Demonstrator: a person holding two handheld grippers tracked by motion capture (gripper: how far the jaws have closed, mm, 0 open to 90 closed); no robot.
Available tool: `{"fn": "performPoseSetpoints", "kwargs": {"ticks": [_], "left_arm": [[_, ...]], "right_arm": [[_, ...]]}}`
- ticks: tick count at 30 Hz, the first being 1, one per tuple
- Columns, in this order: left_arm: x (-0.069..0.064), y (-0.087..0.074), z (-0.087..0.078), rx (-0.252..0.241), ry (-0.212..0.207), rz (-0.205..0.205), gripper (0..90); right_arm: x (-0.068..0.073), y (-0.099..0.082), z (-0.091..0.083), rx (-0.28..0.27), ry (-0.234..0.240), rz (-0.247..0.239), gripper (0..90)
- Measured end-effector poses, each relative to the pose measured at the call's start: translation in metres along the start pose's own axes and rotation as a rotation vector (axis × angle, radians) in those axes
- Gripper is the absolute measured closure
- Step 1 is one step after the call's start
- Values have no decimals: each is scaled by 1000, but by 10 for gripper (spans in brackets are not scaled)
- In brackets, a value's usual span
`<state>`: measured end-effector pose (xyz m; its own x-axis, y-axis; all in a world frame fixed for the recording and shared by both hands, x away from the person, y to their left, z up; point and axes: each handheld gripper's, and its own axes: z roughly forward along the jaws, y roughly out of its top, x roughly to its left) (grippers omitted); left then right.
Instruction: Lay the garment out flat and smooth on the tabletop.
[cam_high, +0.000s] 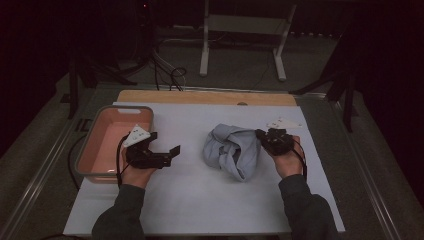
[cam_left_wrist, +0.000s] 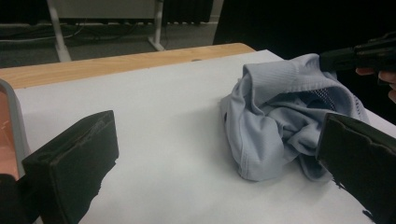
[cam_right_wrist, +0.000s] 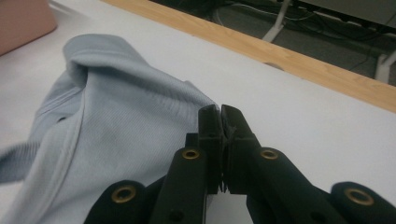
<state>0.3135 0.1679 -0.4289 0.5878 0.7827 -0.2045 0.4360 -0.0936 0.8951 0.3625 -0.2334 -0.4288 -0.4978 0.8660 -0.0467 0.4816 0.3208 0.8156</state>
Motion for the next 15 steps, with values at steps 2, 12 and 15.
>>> {"fn": "performPoseSetpoints", "kwargs": {"ticks": [2,12,15], "left_arm": [[-1,0,0,-1,-1,1,6],[-1,1,0,-3,-5,0,6],[-1,0,0,-4,-4,-3,6]], "right_arm": [[-4,1,-2,-1,-9,3,877],[-17,6,-10,-7,-52,-5,878],[-23,10,-16,-34,-65,14,879]]}}
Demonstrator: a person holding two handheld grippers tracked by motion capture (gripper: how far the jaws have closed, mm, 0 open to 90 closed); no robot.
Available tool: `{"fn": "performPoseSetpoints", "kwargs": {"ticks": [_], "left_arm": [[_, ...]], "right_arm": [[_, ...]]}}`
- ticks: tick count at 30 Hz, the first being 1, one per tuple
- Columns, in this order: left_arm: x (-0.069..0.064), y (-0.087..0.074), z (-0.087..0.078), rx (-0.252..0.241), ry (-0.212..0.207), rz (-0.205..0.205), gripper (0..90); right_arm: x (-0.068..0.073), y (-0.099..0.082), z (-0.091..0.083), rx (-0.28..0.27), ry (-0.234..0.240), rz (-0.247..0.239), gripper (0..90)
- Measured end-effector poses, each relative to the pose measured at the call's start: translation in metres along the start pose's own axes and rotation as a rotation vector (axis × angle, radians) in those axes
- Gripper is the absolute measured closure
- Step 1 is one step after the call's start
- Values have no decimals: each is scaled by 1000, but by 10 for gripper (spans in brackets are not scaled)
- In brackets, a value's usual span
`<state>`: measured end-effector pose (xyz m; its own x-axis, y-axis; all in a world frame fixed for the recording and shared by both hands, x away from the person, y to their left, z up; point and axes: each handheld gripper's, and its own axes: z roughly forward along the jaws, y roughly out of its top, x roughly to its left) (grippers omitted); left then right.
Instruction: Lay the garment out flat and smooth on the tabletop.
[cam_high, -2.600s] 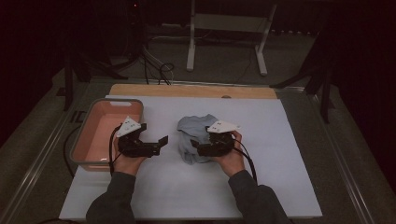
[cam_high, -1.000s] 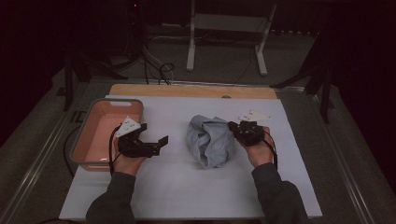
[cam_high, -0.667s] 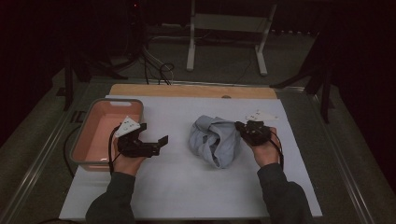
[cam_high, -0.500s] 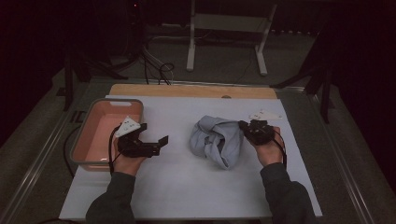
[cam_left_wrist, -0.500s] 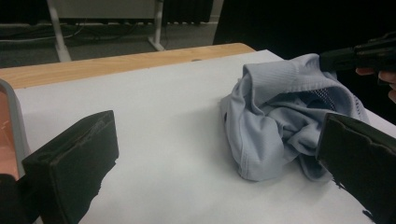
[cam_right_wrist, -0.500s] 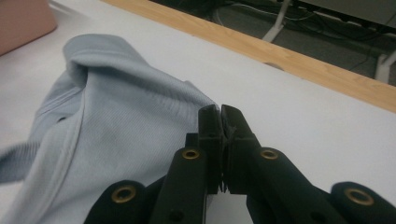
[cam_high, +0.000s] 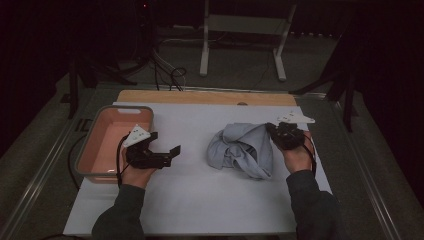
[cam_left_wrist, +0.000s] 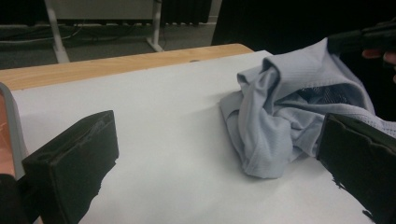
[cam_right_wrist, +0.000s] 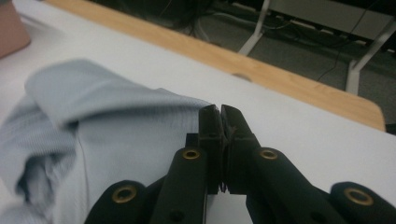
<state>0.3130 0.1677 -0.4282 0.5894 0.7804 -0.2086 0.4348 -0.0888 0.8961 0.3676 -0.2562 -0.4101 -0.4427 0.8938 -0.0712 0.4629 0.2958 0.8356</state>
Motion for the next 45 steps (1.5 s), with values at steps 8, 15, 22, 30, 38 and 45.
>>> {"fn": "performPoseSetpoints", "kwargs": {"ticks": [8,15,22,30,38,45], "left_arm": [[-1,0,1,4,-1,5,6],[-1,-1,2,8,-5,7,6],[-2,-2,4,16,-9,9,6],[-3,-3,6,18,-12,5,6],[-3,-3,6,19,-13,6,6],[-4,-2,5,16,-12,10,6]], "right_arm": [[-8,5,-1,-1,-17,10,879],[-8,3,9,29,-17,10,880],[-10,-2,24,81,-33,2,880],[-10,-5,25,98,-11,31,632],[2,-4,8,56,35,28,380],[12,-14,-2,56,75,26,341]]}}
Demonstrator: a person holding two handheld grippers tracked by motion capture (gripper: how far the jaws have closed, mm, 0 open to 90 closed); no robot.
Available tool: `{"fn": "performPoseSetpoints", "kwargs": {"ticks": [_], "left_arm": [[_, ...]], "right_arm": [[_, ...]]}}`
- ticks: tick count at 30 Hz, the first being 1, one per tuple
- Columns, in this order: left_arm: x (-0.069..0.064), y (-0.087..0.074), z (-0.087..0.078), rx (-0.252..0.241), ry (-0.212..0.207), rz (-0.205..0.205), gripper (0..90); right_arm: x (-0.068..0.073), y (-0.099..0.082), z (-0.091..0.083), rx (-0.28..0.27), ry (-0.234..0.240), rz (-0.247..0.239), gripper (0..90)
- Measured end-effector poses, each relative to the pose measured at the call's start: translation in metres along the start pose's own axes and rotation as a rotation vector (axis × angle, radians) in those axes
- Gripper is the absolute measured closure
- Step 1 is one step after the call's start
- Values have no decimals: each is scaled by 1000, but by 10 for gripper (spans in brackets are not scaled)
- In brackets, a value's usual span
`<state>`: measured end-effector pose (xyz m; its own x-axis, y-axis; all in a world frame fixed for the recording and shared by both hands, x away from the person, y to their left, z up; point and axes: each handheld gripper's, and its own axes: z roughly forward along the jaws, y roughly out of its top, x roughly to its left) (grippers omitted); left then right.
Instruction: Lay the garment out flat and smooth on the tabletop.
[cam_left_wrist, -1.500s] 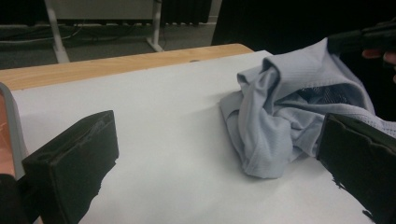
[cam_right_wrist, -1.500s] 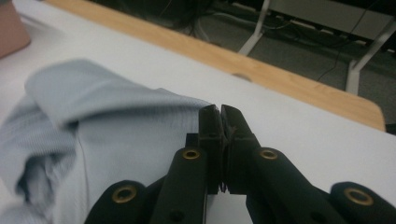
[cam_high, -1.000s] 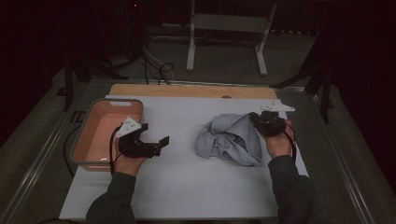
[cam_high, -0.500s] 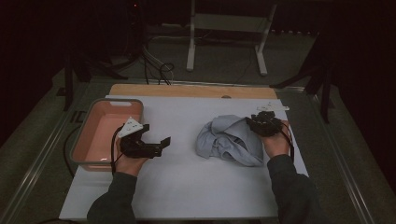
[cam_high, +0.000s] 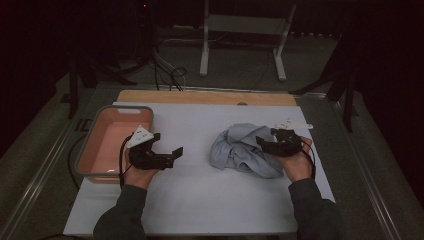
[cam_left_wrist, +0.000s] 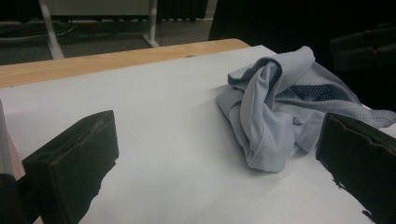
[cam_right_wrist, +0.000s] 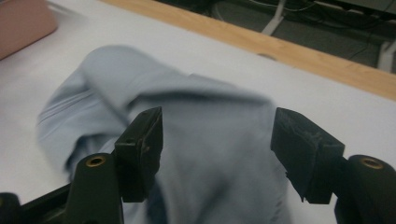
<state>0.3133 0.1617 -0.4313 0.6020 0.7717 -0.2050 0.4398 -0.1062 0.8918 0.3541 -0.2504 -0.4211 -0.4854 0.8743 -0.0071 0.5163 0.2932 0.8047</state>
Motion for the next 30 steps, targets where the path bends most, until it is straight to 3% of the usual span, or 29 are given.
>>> {"fn": "performPoseSetpoints", "kwargs": {"ticks": [4,9,15,18,24,28,30], "left_arm": [[-1,0,1,3,-1,4,6],[-3,0,0,-4,-3,10,6],[-7,0,3,5,-4,24,6],[-9,0,4,6,-8,28,6],[-14,-1,7,9,-16,28,7],[-20,1,11,16,-26,46,7],[-25,3,15,22,-30,62,12]], "right_arm": [[11,-16,-11,2,41,-10,334],[16,-25,-17,1,60,-7,340],[23,-53,-28,0,83,3,420],[23,-58,-27,29,78,-19,450],[26,-63,-24,69,105,-41,586],[30,-64,-23,87,111,-81,816],[32,-62,-26,72,104,-96,862]]}}
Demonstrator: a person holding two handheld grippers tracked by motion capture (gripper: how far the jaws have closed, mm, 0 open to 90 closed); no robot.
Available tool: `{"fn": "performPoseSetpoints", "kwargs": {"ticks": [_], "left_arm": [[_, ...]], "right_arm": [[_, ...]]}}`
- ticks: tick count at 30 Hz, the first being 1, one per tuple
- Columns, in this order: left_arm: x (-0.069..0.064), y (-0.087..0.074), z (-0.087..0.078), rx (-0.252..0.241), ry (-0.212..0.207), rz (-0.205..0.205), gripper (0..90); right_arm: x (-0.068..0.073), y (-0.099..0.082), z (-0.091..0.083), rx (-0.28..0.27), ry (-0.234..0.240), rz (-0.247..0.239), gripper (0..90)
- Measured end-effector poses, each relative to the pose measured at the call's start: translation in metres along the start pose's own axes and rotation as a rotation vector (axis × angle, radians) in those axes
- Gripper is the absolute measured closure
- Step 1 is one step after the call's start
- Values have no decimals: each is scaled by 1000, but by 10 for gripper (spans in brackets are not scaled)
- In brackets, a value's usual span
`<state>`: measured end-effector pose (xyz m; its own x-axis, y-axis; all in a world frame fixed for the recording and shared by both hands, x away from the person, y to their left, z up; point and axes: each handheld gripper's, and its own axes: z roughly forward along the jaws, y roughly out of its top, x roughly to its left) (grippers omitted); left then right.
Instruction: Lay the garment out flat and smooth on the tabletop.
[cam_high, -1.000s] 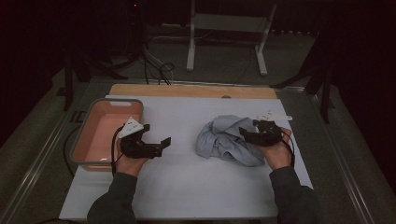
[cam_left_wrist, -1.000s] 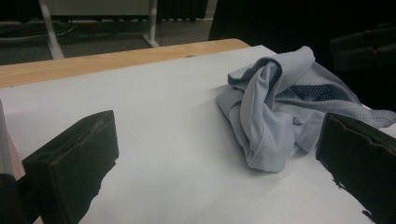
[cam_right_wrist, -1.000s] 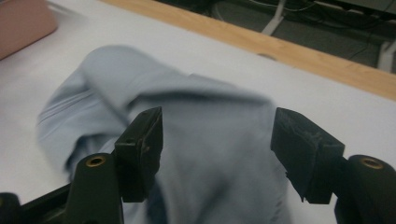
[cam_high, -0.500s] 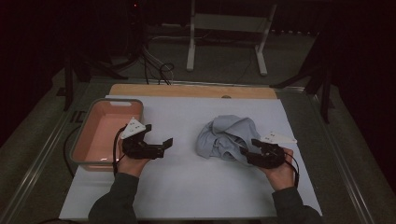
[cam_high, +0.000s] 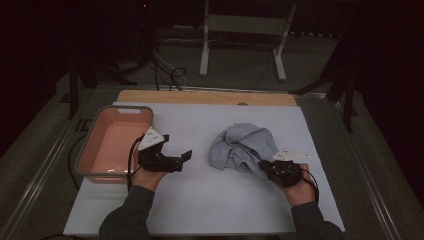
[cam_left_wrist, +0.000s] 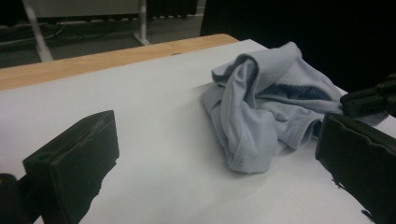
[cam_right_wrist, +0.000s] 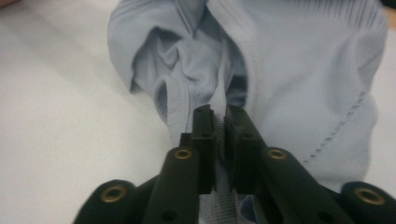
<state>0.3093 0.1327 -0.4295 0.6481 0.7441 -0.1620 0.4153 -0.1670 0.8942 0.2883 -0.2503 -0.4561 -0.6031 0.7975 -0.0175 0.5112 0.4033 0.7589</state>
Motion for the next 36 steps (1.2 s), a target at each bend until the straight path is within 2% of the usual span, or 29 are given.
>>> {"fn": "performPoseSetpoints", "kwargs": {"ticks": [4,10,14,21,28,32,36], "left_arm": [[-9,1,10,25,-16,26,29],[-16,1,25,32,-33,31,33],[-19,0,34,44,-36,26,47],[-25,0,47,65,-76,35,104],[-30,0,57,85,-93,62,146],[-31,-1,60,90,-98,57,158],[-36,-1,65,91,-112,62,164]], "right_arm": [[-2,7,-9,-63,-25,-6,884],[-8,9,-15,-82,-30,10,887],[-12,13,-19,-121,-46,22,889],[-17,30,-23,-178,-69,28,893],[-26,41,-22,-211,-94,48,894],[-31,44,-23,-223,-99,59,895],[-42,42,-29,-232,-135,78,895]]}}
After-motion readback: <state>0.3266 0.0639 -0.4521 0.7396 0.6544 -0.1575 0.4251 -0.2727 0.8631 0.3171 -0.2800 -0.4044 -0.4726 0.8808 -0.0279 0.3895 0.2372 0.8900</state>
